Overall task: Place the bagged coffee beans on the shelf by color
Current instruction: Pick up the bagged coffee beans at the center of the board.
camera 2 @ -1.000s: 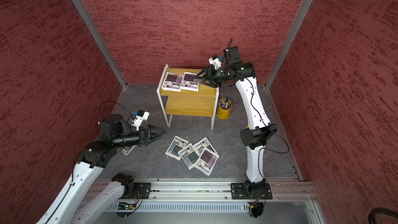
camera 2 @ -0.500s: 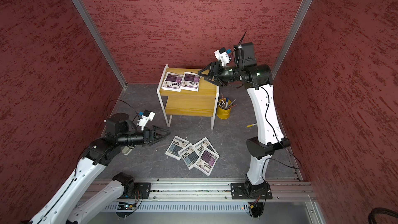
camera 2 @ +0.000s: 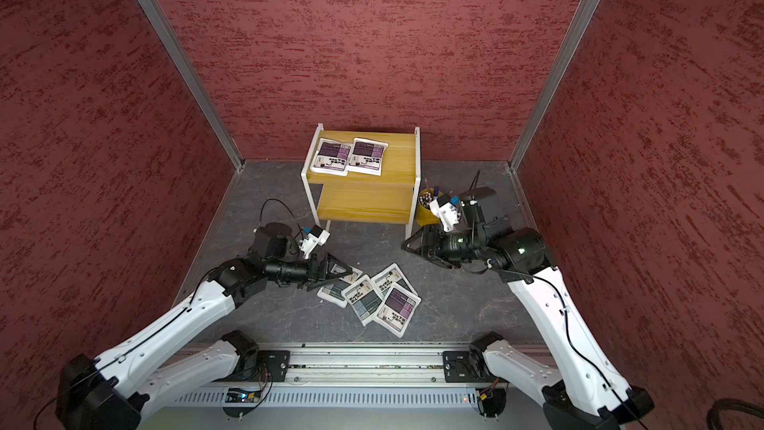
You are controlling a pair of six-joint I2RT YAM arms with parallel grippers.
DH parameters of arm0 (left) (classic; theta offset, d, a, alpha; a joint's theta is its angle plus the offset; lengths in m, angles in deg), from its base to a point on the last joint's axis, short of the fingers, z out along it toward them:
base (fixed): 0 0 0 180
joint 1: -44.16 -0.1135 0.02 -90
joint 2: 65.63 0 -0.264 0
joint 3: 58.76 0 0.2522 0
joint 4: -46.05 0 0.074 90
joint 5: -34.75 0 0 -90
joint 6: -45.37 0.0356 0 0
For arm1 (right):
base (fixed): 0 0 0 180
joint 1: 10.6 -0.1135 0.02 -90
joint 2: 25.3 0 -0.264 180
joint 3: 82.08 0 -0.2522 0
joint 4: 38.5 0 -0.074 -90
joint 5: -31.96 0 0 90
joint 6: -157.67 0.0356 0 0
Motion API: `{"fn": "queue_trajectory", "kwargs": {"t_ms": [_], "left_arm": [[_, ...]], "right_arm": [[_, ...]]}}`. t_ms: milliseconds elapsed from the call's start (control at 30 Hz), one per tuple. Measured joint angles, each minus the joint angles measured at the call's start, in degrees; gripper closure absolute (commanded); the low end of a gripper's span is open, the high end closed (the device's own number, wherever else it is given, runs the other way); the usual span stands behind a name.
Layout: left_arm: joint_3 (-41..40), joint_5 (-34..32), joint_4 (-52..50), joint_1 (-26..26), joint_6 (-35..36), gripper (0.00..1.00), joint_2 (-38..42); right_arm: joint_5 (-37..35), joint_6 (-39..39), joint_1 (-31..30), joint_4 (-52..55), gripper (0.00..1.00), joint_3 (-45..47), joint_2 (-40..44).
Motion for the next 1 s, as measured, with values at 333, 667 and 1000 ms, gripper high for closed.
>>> {"fn": "queue_trajectory", "kwargs": {"t_ms": [333,667,1000], "left_arm": [[0.2,-3.7,5.2,7.8,3.7,0.00,-10.9],[5.1,-7.0,6.1,14.5,7.8,0.11,-21.9],[5.6,-8.5,6.9,17.2,9.9,0.18,-29.1]], "right_arm": [[-10.4,7.8,-9.7,-7.1,0.46,22.6,1.2],[-13.2,15.4,-11.7,-18.8,0.45,38.4,1.9],[-11.7,20.5,-12.4,-32.3,0.45,47.2,-2.4]]}}
